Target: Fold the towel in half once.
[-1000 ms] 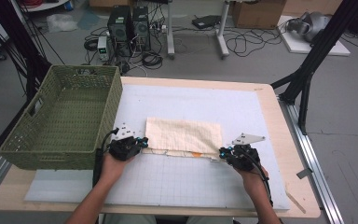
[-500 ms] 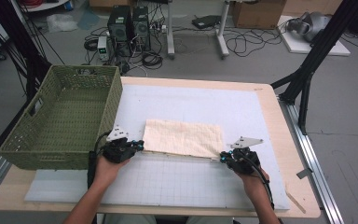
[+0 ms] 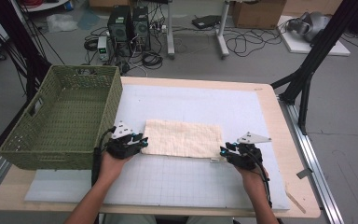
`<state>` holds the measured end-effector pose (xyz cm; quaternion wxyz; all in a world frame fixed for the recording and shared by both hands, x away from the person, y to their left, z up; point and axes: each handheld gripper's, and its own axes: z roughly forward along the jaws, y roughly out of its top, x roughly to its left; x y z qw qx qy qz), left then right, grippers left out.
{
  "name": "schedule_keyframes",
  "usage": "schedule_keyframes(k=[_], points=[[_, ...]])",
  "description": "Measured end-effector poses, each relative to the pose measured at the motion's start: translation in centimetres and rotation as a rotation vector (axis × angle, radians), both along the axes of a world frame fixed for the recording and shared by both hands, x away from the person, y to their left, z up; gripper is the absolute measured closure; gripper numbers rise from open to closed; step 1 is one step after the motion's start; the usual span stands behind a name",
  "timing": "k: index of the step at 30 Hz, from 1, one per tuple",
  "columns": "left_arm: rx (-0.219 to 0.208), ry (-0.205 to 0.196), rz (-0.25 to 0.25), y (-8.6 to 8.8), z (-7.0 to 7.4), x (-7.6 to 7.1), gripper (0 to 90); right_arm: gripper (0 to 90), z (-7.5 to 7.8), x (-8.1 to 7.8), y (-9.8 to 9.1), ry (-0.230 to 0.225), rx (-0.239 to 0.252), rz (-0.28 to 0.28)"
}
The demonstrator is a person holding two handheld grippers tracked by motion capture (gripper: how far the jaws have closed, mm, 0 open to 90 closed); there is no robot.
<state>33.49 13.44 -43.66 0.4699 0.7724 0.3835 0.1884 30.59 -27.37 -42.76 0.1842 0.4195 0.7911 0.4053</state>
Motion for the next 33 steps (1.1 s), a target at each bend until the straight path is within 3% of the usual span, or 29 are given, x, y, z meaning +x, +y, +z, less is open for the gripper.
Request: schedule_keyframes(k=[3, 5, 8, 10, 12, 15, 18, 25, 28, 30, 33], points=[[0.004, -0.017, -0.002, -0.6, 0.0, 0.9, 70.5, 69.6, -0.9, 0.6, 0.9, 0.040, -0.031, 0.027], [0.003, -0.007, 0.011, -0.9, 0.2, 1.7, 71.2, 69.7, -1.5, 0.9, 1.4, 0.058, -0.069, 0.035], [-0.032, 0.010, 0.046, -1.1, 0.4, 3.0, 72.0, 71.6, -1.6, 0.8, 1.3, 0.057, -0.080, 0.031], [-0.022, 0.027, 0.057, -1.3, 0.4, 3.9, 71.9, 71.6, -1.6, 0.7, 1.2, 0.063, -0.080, 0.029], [-0.025, 0.017, 0.085, -1.4, 0.0, 4.7, 72.1, 71.4, -1.5, 0.7, 1.2, 0.062, -0.075, 0.026], [0.014, 0.075, 0.121, -1.6, -0.9, 5.6, 72.8, 71.2, -0.7, 0.9, 1.3, 0.034, -0.022, 0.025], [0.057, 0.084, 0.139, -1.9, -1.4, 5.9, 74.0, 70.1, 0.1, 2.0, 1.8, 0.009, -0.011, 0.024], [0.059, 0.093, 0.167, -1.8, -1.4, 6.0, 72.9, 65.9, -0.7, 7.1, 3.7, 0.028, -0.047, -0.012], [0.061, 0.097, 0.173, -1.8, -1.5, 6.0, 73.8, 68.1, -1.7, 8.2, 4.2, 0.040, -0.106, -0.024], [0.054, 0.099, 0.174, -1.7, -1.5, 6.0, 74.3, 68.4, -1.9, 8.5, 3.6, 0.039, -0.072, -0.049], [0.057, 0.101, 0.177, -1.7, -1.5, 6.0, 74.5, 68.8, -1.8, 8.5, 2.8, 0.030, -0.092, -0.097]])
